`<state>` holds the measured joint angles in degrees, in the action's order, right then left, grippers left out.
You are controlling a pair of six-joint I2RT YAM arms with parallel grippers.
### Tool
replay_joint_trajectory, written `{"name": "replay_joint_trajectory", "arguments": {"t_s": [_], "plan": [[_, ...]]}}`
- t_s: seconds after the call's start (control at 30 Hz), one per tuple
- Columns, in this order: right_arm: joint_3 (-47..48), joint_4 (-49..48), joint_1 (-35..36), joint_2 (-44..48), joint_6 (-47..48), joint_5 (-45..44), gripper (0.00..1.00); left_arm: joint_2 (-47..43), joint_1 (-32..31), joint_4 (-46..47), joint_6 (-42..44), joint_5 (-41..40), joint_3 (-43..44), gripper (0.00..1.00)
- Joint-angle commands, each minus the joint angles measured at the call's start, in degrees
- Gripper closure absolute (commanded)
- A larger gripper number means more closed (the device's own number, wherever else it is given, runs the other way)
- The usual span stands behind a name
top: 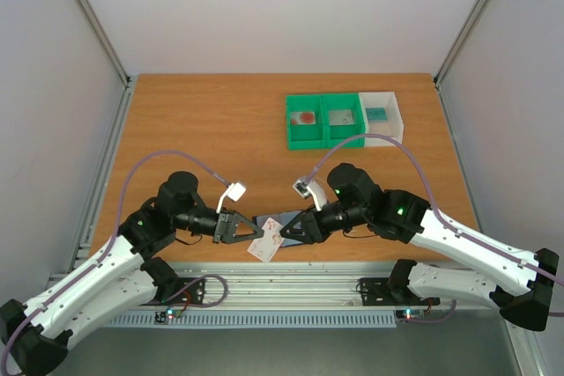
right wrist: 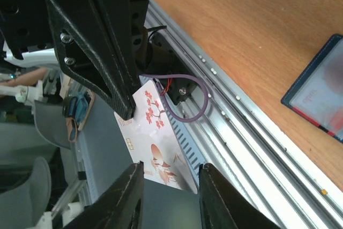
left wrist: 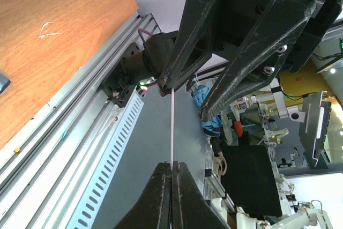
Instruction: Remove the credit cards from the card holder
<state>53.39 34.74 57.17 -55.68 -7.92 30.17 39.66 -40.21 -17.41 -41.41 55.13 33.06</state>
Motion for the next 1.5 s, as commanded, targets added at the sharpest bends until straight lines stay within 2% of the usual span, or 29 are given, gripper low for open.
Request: {"name": "replay_joint_trajectory", "arguments": {"t_s": [0.0, 0.37, 0.53, 0.57, 0.6, 0.7, 0.73, 0.97, 1.0, 1.23, 1.47], "plan": [[-0.69, -2.50, -0.30, -0.05, -0.57, 1.83, 0.74, -1.10, -0.07, 0.79, 1.41, 1.55, 0.24, 1.00], [-1.54, -3.72, -0.31, 0.04, -0.60, 3.06, 0.98, -1.17, -0.11, 1.00, 1.51, 0.91, -0.14, 0.99], [-1.91, -3.78, -0.39, 0.42, -0.45, 2.30, 0.99, -1.22, -0.06, -0.77, 2.15, -2.11, 0.28, 0.98], [-1.96, -3.79, -0.39, 0.52, -0.39, 1.89, 0.99, -1.19, -0.13, -1.85, 2.33, -3.34, 0.66, 0.94], [-2.03, -3.75, -0.39, 0.52, -0.34, 1.38, 0.99, -1.27, -0.05, -3.05, 2.98, -4.74, 1.14, 0.84], [-2.03, -2.79, -0.46, 0.72, 0.04, -0.98, 0.99, -1.46, -0.06, -7.49, 4.41, -9.86, 2.81, 0.44], [-1.83, -2.19, -0.52, 0.81, 0.31, -2.00, 0.99, -1.70, 0.01, -9.45, 5.45, -11.60, 3.45, 0.36], [1.86, 4.87, -1.88, -0.33, 3.48, -13.45, 0.99, -4.30, -0.05, -17.30, 9.20, -26.72, 6.69, 0.04], [2.46, 5.23, -2.41, -0.64, 3.86, -14.90, 0.99, -4.45, -0.04, -18.03, 9.31, -28.82, 7.01, 0.01], [4.80, 5.14, -7.21, -2.72, 4.75, -23.28, 0.99, -3.47, -0.05, -20.53, 8.71, -39.48, 7.21, 0.01], [4.46, 0.20, -18.77, -6.88, 4.54, -20.50, 0.99, -2.99, -0.04, -20.62, 7.02, -48.84, 5.97, 0.01]]}}
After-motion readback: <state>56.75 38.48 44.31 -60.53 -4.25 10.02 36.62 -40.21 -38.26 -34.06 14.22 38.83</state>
